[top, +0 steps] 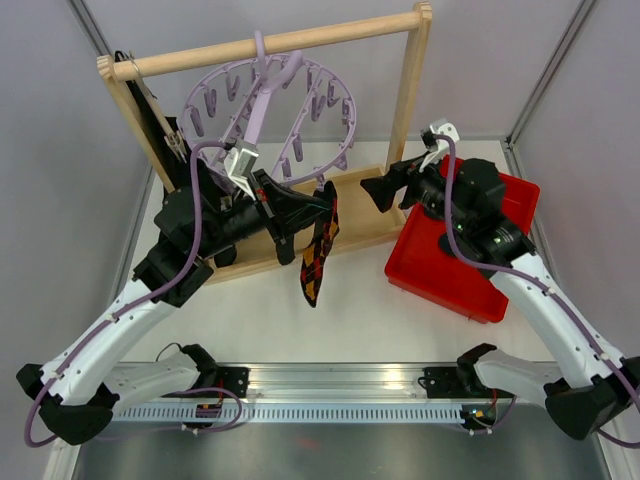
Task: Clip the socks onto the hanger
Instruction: Pick up the sock from the bin, then open the clamp at the hanger.
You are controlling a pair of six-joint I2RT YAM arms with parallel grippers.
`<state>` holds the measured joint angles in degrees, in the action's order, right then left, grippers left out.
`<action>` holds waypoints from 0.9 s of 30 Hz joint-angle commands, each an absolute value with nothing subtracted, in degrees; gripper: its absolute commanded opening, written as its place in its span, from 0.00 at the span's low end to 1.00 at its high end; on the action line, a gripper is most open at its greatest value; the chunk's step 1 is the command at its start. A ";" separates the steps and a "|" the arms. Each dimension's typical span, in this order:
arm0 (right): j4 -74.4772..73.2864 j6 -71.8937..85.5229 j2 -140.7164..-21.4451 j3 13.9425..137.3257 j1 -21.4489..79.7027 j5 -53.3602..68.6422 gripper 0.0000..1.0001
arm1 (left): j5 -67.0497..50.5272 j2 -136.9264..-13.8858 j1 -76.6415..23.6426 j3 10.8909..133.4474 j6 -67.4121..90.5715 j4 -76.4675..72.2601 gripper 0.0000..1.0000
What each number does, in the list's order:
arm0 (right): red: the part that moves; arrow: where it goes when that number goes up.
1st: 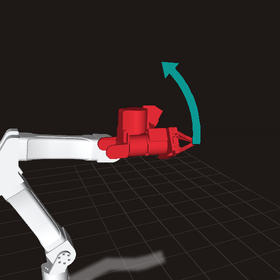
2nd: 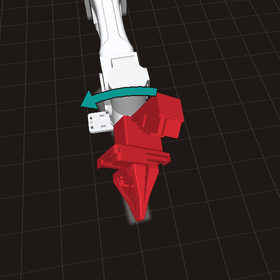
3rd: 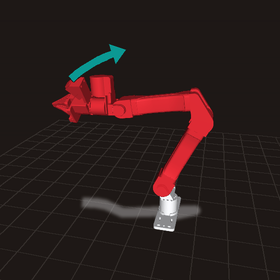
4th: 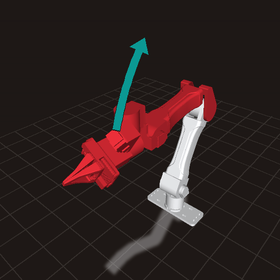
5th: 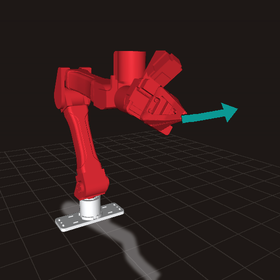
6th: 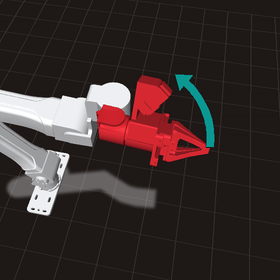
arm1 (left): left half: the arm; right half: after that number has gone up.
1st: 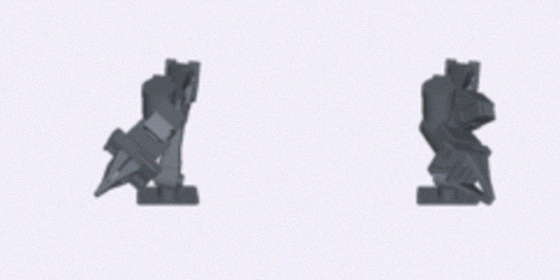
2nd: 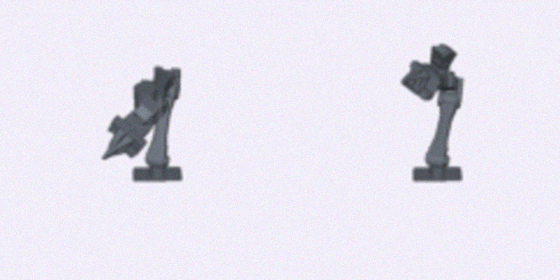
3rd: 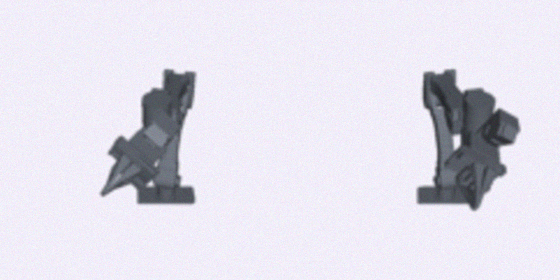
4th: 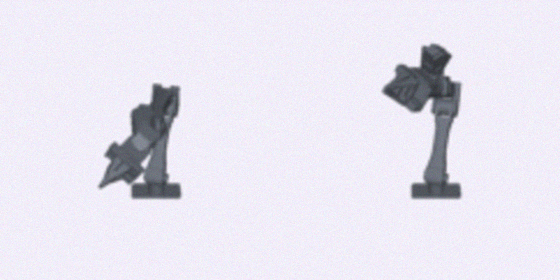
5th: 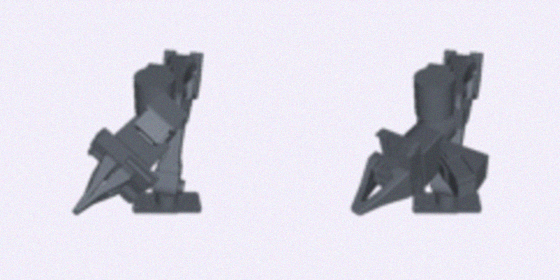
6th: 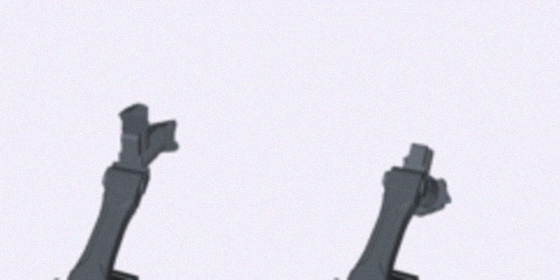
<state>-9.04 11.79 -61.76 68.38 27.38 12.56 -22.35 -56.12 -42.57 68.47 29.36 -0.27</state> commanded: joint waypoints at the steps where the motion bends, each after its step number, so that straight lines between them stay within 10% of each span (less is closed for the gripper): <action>1: -2.47 9.06 -63.45 67.41 27.51 11.86 0.88 | -15.66 -54.58 -42.80 69.79 24.88 6.94 0.02; 27: 16.26 2.82 -80.50 73.91 27.77 9.06 0.83 | 12.74 -56.69 -42.63 78.05 22.41 30.14 0.02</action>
<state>11.20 4.47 -79.33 70.06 27.44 8.97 8.62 -56.82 -42.57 75.16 24.05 28.62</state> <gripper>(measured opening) 0.833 0.033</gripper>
